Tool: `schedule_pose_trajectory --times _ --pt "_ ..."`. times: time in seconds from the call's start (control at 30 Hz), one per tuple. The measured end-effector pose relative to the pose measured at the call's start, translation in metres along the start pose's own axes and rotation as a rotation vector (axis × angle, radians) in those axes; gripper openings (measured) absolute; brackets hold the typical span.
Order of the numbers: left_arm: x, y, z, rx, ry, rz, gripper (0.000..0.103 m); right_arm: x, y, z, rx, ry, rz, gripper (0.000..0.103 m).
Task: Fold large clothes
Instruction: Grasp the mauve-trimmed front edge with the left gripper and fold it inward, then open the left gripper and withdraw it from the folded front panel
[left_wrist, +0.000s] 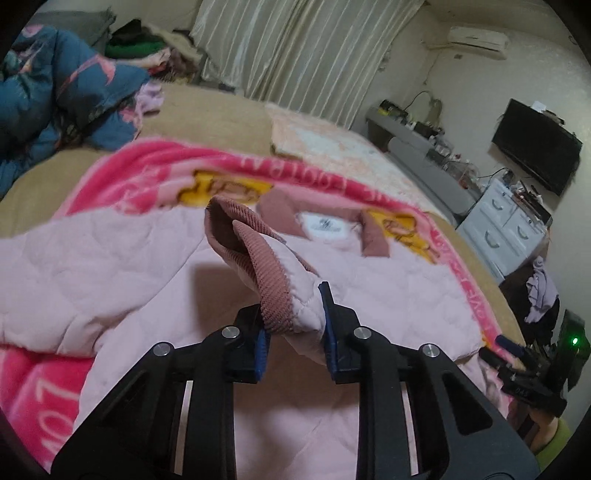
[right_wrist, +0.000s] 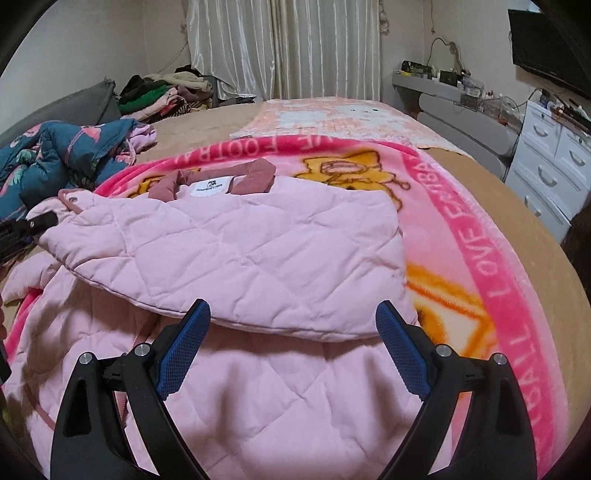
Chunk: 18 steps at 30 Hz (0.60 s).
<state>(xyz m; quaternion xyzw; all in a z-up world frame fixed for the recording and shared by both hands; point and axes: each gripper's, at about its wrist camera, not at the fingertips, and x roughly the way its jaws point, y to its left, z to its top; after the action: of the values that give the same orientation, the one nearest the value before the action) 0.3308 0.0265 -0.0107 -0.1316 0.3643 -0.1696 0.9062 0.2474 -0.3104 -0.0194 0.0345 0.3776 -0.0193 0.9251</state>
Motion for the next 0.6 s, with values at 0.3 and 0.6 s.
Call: schedule_pose_trajectory --times 0.3,0.6 --pt "0.039 0.041 -0.039 -0.079 0.142 0.086 0.02 0.01 0.017 0.025 -0.017 -0.009 0.041 0.09" --pt "0.035 0.045 -0.044 -0.067 0.159 0.11 0.03 0.056 0.03 0.039 -0.027 0.082 0.024 0.091"
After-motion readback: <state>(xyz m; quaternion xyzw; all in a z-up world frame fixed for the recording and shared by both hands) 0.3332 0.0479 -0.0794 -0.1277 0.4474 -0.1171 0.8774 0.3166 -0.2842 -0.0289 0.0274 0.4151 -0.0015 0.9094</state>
